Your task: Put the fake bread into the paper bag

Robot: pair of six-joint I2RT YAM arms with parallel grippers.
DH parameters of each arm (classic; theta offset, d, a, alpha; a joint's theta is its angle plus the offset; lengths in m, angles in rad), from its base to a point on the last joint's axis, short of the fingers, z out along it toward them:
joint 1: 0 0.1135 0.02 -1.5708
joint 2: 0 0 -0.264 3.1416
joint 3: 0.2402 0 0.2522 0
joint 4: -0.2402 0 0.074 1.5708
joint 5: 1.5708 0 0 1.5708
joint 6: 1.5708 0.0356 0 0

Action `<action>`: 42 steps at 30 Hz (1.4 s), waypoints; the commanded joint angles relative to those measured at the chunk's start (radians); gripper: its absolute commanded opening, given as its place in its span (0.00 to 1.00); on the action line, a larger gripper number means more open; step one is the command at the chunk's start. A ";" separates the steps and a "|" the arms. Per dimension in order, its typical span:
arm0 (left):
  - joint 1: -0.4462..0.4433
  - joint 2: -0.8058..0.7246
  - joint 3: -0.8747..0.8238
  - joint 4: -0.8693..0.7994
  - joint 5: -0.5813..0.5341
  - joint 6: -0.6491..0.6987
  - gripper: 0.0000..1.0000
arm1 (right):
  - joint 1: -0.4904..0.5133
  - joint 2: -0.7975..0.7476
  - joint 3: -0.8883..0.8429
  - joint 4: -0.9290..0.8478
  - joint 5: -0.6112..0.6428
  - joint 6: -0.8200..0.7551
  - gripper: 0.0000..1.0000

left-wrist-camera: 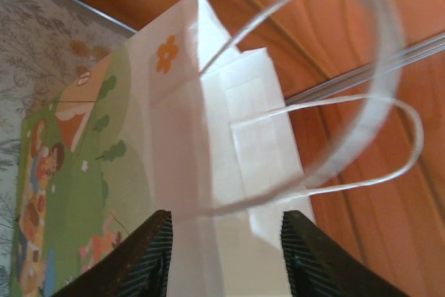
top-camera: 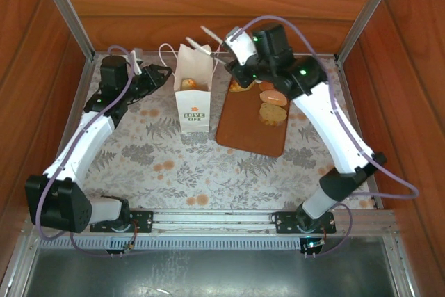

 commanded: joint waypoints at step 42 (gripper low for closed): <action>0.011 -0.302 -0.241 -0.073 -0.079 0.038 0.93 | -0.181 -0.357 -0.747 -0.188 0.395 -0.112 0.55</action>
